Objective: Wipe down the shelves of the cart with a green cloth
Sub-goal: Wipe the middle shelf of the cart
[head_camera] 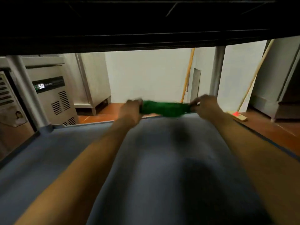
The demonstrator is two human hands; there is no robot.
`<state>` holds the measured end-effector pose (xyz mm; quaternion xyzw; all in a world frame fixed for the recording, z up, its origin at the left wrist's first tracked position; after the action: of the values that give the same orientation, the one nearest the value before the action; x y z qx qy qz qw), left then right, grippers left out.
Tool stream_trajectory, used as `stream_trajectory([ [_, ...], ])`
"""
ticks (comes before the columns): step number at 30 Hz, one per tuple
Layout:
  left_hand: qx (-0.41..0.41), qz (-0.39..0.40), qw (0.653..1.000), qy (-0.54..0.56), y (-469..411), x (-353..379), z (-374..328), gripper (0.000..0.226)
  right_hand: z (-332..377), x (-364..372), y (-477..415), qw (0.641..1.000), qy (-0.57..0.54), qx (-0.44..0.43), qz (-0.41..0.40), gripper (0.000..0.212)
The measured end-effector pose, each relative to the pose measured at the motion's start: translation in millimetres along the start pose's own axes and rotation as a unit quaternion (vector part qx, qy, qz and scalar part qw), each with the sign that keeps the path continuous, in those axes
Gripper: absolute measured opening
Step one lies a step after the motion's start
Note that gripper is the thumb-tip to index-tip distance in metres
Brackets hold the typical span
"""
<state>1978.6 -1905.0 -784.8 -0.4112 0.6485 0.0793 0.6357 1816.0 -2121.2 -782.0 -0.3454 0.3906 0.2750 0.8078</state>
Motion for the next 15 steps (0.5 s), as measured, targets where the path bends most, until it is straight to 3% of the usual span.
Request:
stream_trajectory([
  [2,0.050,0.102,0.990,-0.086,18,49,-4,0.047,-24,52,17,0.988,0.106,-0.007,0.113,0.026],
  [4,0.094,0.147,0.977,-0.124,31,76,-9,0.058,-38,75,26,0.988,0.093,-0.016,0.119,0.027],
  [7,0.123,0.138,0.973,-0.141,33,79,-11,0.051,-42,74,27,0.995,0.050,-0.044,0.077,0.026],
  [15,0.078,0.105,0.990,-0.060,38,66,3,0.037,-45,66,34,0.995,0.057,-0.058,0.065,0.032],
])
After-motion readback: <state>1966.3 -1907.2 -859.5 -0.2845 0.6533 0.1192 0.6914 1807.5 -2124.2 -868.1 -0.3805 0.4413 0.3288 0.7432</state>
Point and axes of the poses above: each hand's wrist, its own y-axis away from the middle knuckle, its own x-axis out of the palm, z = x × y, the point moved 8 cm from there along -y, towards the middle knuckle, and after that the axes turned 2 degrees about x, right-handed, at the moved point
